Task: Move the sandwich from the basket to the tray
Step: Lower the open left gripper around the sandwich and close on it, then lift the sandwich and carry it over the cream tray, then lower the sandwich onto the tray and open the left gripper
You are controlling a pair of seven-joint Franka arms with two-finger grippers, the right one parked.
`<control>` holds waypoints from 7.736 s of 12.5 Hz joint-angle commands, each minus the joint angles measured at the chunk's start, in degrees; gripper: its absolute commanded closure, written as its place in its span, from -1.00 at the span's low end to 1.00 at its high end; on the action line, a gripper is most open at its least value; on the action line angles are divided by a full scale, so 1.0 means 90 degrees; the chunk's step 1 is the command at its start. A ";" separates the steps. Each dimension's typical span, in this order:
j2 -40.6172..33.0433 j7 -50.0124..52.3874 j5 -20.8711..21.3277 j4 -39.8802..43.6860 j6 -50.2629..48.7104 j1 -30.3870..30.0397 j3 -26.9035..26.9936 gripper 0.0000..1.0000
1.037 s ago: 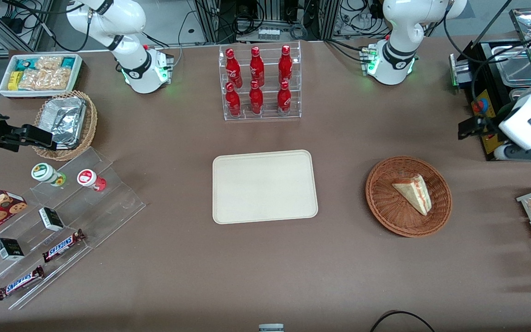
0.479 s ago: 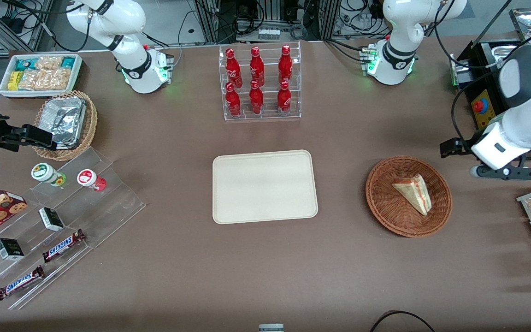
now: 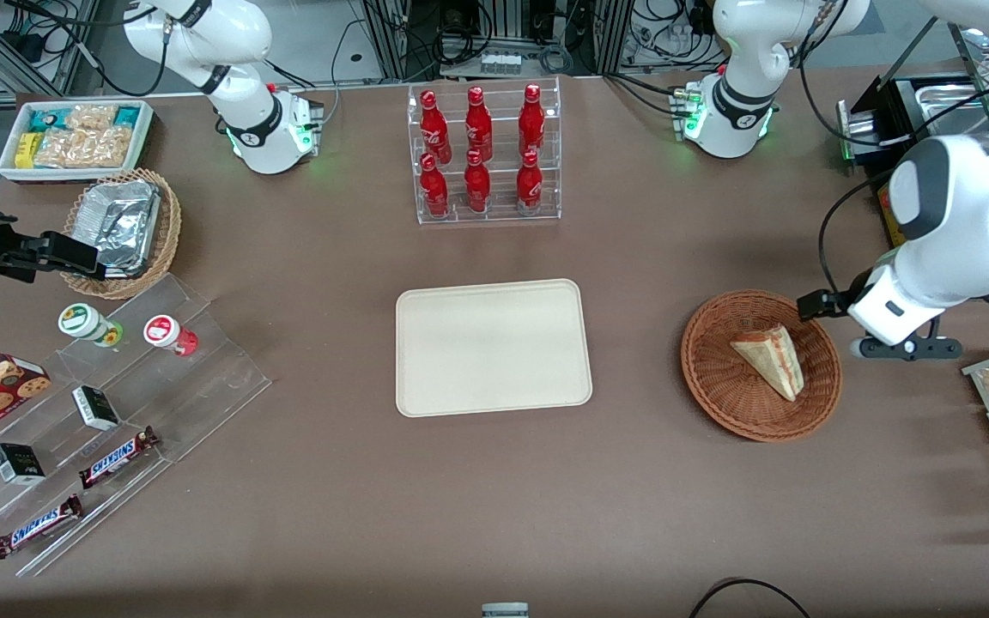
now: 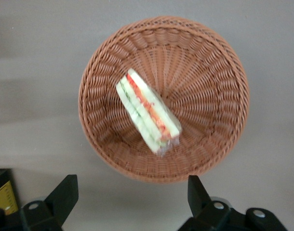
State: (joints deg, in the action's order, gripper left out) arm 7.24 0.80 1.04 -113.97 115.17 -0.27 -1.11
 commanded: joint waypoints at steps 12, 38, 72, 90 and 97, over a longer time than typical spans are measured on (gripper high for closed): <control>0.0679 0.4079 0.0002 -0.0784 0.2096 0.0254 -0.0053 -1.00; 0.1149 0.4258 0.0021 -0.1321 0.2819 0.0274 -0.0033 0.63; 0.3979 0.5253 -0.0438 0.4370 0.0290 0.4531 -0.0258 1.00; 0.4723 0.5760 -0.0243 0.4831 -0.0043 0.5000 -0.0219 1.00; 0.4792 0.6014 0.0041 0.4822 -0.0023 0.5030 -0.0228 0.17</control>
State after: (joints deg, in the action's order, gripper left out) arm 49.57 52.73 0.55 -72.56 115.90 44.01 -3.94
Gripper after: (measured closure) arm 0.837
